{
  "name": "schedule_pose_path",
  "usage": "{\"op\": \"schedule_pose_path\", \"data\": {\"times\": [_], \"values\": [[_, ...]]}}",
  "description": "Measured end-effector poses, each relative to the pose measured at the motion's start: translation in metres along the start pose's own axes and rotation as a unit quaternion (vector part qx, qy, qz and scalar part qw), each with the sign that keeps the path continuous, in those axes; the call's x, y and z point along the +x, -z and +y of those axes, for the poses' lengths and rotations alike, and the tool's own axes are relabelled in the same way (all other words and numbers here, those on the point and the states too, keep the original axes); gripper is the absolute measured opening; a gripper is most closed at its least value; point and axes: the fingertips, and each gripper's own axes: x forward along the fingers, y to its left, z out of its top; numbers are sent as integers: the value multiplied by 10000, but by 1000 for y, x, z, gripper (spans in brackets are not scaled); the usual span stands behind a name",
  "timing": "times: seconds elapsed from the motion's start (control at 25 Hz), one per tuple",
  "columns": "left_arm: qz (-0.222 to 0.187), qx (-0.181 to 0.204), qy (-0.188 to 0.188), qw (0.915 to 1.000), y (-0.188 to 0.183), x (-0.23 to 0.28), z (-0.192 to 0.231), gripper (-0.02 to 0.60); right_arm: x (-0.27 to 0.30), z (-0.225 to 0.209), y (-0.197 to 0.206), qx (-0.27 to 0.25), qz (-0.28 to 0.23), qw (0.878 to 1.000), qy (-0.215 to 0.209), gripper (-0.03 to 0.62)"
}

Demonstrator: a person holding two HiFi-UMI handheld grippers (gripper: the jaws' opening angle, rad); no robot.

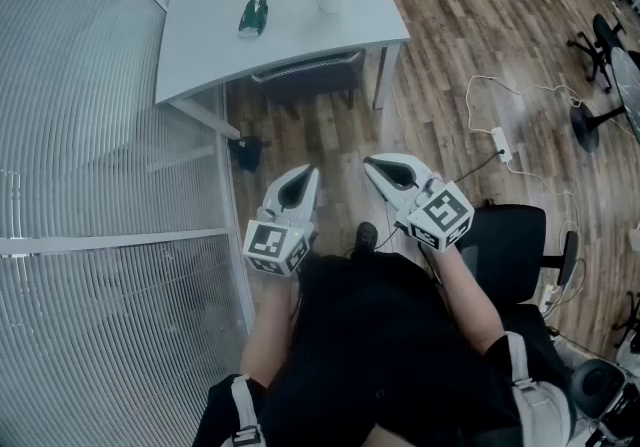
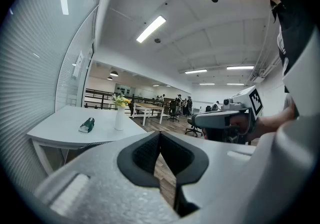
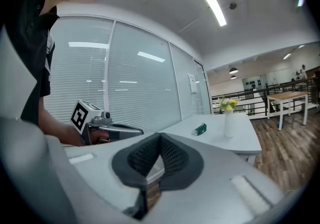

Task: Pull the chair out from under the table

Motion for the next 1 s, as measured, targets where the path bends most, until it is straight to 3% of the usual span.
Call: {"op": "schedule_pose_path", "data": {"times": [0.6, 0.8, 0.92, 0.96, 1.0], "values": [[-75, 79, -39, 9999, -8, 8, -4, 11, 5, -2, 2, 236, 11, 9991, -341, 2], [-71, 101, -35, 9999, -11, 14, -9, 11, 3, -10, 2, 144, 28, 9996, -245, 3], [-141, 86, -241, 9996, -14, 18, -2, 12, 6, -23, -4, 137, -122, 9998, 26, 3], [-188, 99, -351, 9992, -14, 19, 2, 15, 7, -26, -6, 189, -208, 9995, 114, 103], [-236, 136, -469, 9985, -14, 20, 5, 104, 8, -30, -6, 231, -266, 9992, 186, 319]]}}
